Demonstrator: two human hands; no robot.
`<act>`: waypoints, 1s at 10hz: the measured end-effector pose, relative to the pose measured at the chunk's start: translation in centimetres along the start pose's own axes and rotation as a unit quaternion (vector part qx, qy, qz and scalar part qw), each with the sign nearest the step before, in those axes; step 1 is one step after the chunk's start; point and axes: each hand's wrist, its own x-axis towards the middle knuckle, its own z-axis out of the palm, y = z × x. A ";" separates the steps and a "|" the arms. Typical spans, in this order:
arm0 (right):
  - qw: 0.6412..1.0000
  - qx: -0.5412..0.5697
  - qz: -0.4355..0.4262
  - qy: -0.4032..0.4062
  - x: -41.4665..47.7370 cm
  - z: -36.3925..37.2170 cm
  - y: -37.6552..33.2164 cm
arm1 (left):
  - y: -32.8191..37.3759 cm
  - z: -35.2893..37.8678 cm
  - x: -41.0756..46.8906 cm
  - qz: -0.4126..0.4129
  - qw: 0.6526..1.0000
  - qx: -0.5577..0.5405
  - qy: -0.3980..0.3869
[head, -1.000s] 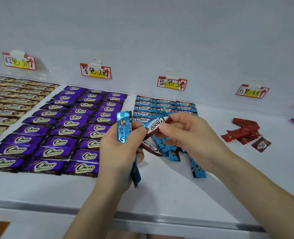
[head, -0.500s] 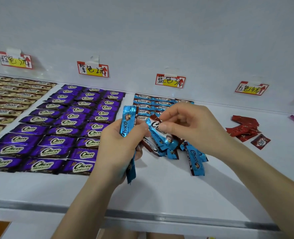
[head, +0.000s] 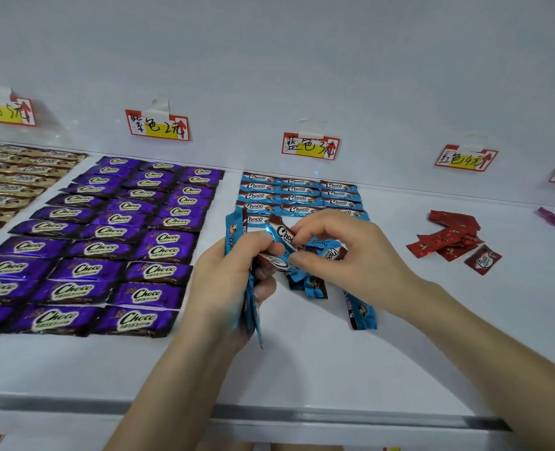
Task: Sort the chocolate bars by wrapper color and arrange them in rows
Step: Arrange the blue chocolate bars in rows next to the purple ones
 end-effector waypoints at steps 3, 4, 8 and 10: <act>0.979 -0.179 0.056 -0.085 4.8 -2.8 4.8 | -0.4 -0.1 0.7 -0.007 0.999 0.002 0.033; 0.970 -0.203 0.047 -0.124 5.2 -2.4 5.7 | -0.4 -0.1 0.7 -0.004 0.999 0.012 0.040; 0.956 -0.248 0.027 -0.153 5.4 -1.2 6.3 | -0.3 -0.1 0.7 -0.009 0.999 0.006 0.043; 0.956 -0.250 0.031 -0.152 5.6 -1.1 6.5 | -0.3 -0.2 0.8 -0.010 0.999 0.007 0.046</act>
